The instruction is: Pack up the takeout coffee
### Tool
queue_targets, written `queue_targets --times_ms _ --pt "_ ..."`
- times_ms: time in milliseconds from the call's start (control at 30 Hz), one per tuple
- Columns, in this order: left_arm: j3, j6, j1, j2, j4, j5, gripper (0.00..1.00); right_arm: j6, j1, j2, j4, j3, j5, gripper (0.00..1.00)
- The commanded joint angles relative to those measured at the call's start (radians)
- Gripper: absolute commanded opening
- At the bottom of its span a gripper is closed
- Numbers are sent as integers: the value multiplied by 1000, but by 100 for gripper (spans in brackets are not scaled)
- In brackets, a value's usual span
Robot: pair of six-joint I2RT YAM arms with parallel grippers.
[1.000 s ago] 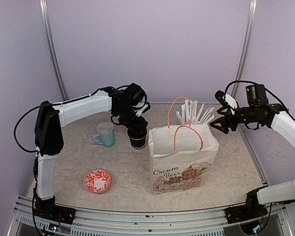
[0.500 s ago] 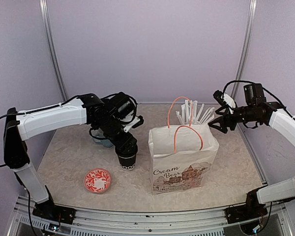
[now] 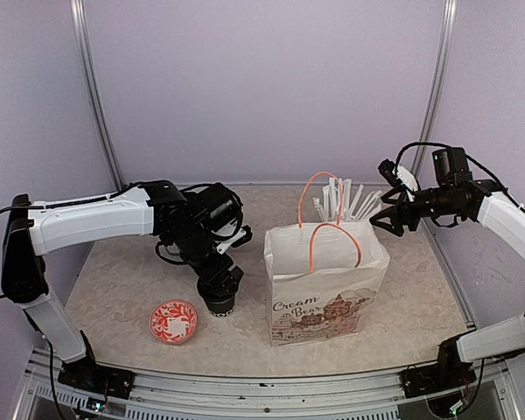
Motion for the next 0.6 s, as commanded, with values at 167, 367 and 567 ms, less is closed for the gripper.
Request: queue_targets --times_ms 167,367,567 --pt "115 8 -6 -39 -139 -46 99 -1 -4 -20 -8 -9 -27 85" --pt "97 -16 5 -23 -165 0 88 -5 -4 -17 -10 -12 -40 85" --pt "104 -34 14 21 -170 18 86 -5 -4 -24 -11 -18 -42 85"
